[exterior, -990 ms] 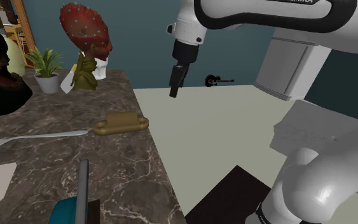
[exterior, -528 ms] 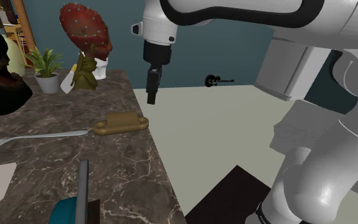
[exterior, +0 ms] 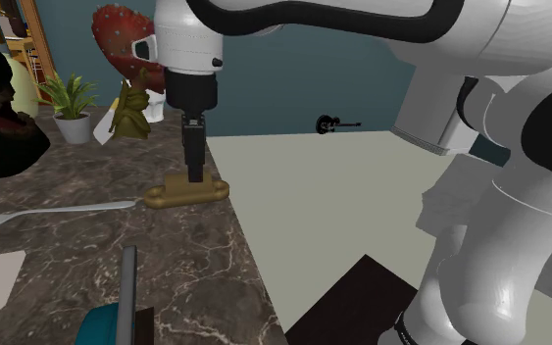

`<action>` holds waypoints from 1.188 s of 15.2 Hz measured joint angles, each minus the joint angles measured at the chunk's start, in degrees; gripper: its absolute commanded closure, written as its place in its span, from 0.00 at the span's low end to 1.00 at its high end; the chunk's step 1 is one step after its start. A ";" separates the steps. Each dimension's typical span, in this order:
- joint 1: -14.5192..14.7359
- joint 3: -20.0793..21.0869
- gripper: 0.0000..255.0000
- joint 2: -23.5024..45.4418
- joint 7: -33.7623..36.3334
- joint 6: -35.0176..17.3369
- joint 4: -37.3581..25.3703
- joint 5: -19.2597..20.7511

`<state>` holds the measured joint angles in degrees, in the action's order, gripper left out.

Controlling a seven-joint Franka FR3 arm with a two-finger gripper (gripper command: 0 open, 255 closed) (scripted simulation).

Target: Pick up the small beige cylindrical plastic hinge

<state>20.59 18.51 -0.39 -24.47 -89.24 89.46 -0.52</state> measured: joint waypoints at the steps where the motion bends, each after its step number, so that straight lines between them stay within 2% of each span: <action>1: 0.17 0.17 0.00 0.38 -0.15 -0.37 0.10 0.09; 7: 0.20 0.21 0.00 -0.26 -0.58 -4.68 5.13 -0.14; 8: 0.20 0.20 1.00 -0.27 -0.60 -5.02 5.47 -0.15; 18: 0.19 0.19 1.00 -0.38 -0.61 -5.41 5.84 -0.15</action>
<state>20.78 18.70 -0.78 -25.08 -94.65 95.30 -0.67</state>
